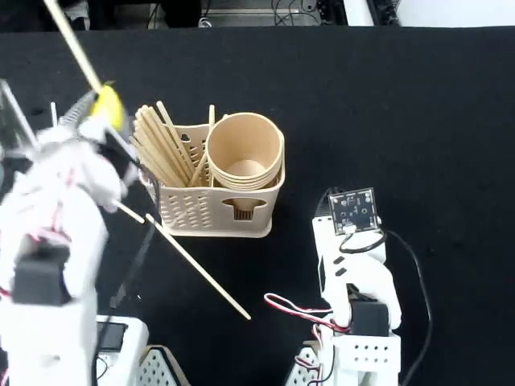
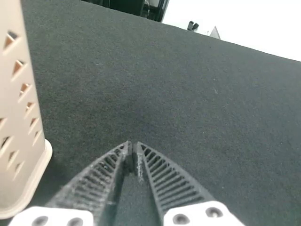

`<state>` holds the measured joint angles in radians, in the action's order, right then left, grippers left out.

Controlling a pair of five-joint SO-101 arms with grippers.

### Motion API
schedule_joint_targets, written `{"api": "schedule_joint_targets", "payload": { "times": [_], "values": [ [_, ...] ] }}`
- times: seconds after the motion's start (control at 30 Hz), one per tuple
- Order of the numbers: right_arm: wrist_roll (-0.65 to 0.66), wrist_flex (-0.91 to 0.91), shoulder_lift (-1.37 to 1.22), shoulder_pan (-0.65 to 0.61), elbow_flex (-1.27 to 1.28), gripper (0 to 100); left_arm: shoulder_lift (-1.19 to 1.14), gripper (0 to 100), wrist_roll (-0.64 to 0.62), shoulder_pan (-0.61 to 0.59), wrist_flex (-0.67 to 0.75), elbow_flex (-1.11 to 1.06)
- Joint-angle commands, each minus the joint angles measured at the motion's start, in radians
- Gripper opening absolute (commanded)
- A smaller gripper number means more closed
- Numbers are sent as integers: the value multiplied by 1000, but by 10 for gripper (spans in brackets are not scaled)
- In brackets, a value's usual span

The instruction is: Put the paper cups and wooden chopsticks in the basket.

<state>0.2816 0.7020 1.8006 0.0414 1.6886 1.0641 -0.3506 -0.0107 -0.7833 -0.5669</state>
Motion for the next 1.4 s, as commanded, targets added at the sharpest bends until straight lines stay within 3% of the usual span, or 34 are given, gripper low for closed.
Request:
{"api": "schedule_joint_targets", "payload": {
  "times": [0.0, 0.23, 0.37, 0.53, 0.67, 0.8, 0.93, 1.37],
  "values": [
    [8, 2, 68, -9, -4, 12, 201, 29, -5, 125, 265, -271],
    [8, 2, 68, -8, -4, 12, 229, 69, -5, 151, 373, -495],
    [6, 2, 68, -8, -4, 12, 239, 197, -14, 151, 288, -503],
    [6, 3, 68, -6, -4, 12, 241, 219, -52, 127, 147, -380],
    [6, 3, 68, -6, -4, 12, 229, 216, -54, -1, -21, -194],
    [6, 3, 68, -6, -4, 12, 178, 216, -54, -254, -207, 2],
    [6, 3, 67, -9, -4, 12, -9, 217, -38, -420, -321, 111],
    [6, 15, 70, -11, -4, 12, -884, 216, 28, -582, -308, 377]
  ]
}}
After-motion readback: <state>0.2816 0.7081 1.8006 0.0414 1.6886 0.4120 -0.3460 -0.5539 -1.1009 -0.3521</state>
